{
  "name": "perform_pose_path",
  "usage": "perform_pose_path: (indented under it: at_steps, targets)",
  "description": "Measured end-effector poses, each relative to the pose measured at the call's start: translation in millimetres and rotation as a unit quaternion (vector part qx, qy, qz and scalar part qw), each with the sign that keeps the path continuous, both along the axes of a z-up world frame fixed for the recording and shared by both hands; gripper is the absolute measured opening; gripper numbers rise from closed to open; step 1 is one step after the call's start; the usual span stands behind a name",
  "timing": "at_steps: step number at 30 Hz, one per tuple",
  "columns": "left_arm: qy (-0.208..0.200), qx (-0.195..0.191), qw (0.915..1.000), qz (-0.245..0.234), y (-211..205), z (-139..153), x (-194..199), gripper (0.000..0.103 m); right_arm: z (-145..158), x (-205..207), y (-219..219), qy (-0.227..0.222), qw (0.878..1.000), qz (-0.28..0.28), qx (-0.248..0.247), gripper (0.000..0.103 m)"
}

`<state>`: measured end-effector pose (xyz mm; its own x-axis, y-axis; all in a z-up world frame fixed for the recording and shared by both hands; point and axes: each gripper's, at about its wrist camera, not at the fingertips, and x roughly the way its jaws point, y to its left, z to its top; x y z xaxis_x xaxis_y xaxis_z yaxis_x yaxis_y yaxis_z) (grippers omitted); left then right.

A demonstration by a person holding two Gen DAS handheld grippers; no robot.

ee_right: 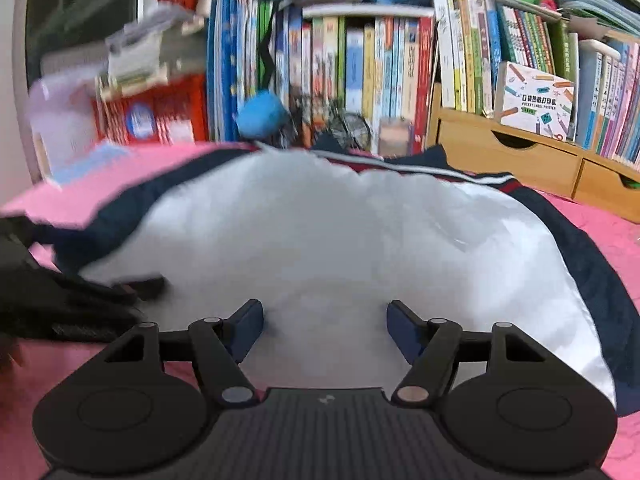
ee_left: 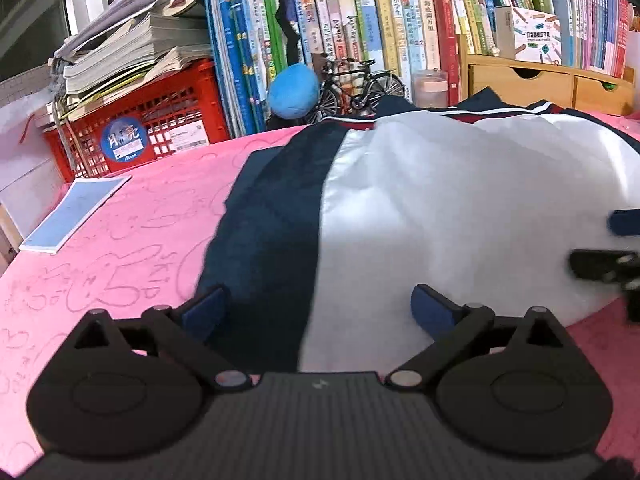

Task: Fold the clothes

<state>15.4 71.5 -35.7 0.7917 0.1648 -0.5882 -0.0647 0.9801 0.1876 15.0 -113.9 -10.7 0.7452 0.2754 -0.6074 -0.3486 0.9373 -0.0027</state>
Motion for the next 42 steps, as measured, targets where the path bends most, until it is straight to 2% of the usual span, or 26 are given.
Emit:
perform_pose_path:
  at_steps: [2, 4, 8, 10, 11, 12, 18, 21, 22, 24, 25, 29, 31, 33, 35, 36, 38, 42]
  targets:
    - [0.0, 0.005, 1.0, 0.005, 7, 0, -2, 0.103, -3, 0, -13, 0.001, 1.0, -0.018, -0.01, 0.068]
    - [0.002, 0.001, 0.9999, 0.014, 16, 0, -3, 0.103, -4, 1, -36, -0.001, 0.998, -0.061, -0.031, 0.064]
    - [0.007, -0.027, 0.9989, 0.038, 45, 3, -4, 0.103, -13, 1, -113, 0.002, 0.99, -0.143, -0.019, 0.062]
    - [0.011, -0.046, 0.9981, 0.039, 55, 4, -4, 0.103, -14, -2, -143, 0.001, 0.988, -0.157, -0.01, 0.042]
    - [0.014, -0.055, 0.9977, 0.038, 58, 4, -3, 0.103, -13, -4, -151, -0.003, 0.987, -0.16, -0.018, 0.023]
    - [0.014, -0.056, 0.9976, 0.037, 59, 4, -4, 0.103, -13, -8, -156, -0.008, 0.987, -0.161, -0.024, 0.018]
    - [0.011, -0.044, 0.9983, 0.036, 56, 1, -5, 0.103, -14, -10, -161, -0.014, 0.985, -0.166, -0.034, 0.015]
    - [0.012, -0.049, 0.998, 0.037, 59, 1, -5, 0.103, -11, -7, -171, -0.009, 0.982, -0.189, -0.001, 0.007]
    - [0.01, -0.047, 0.9982, 0.037, 57, 1, -5, 0.103, -10, -5, -175, -0.007, 0.98, -0.199, 0.012, 0.007]
    - [0.01, -0.038, 0.9986, 0.035, 51, 6, -8, 0.099, 2, -11, -178, -0.011, 0.976, -0.212, 0.051, 0.017]
    - [0.007, -0.04, 0.9988, 0.027, 46, 10, -8, 0.098, 9, -15, -175, -0.025, 0.977, -0.201, 0.068, 0.018]
    - [-0.029, -0.083, 0.9946, -0.054, 12, 36, -8, 0.098, 35, -16, -133, -0.076, 0.989, -0.099, 0.084, 0.021]
    - [-0.031, -0.102, 0.9897, -0.096, -10, 43, 1, 0.094, 38, -5, -105, -0.073, 0.992, -0.059, 0.084, 0.021]
    - [-0.019, -0.095, 0.9876, -0.123, -31, 41, 15, 0.078, 34, 10, -79, -0.054, 0.994, -0.024, 0.092, 0.021]
    - [-0.002, -0.073, 0.9887, -0.131, -45, 33, 31, 0.067, 25, 24, -58, -0.032, 0.995, -0.004, 0.099, 0.021]
    - [0.008, -0.063, 0.9895, -0.13, -49, 26, 38, 0.065, 19, 30, -51, -0.019, 0.995, -0.001, 0.103, 0.021]
    - [0.021, -0.043, 0.9911, -0.124, -54, 14, 50, 0.066, 11, 39, -45, -0.004, 0.995, -0.002, 0.102, 0.024]
    - [0.013, -0.01, 0.9954, -0.094, -47, 7, 58, 0.079, -1, 55, -43, 0.013, 0.998, -0.014, 0.067, 0.031]
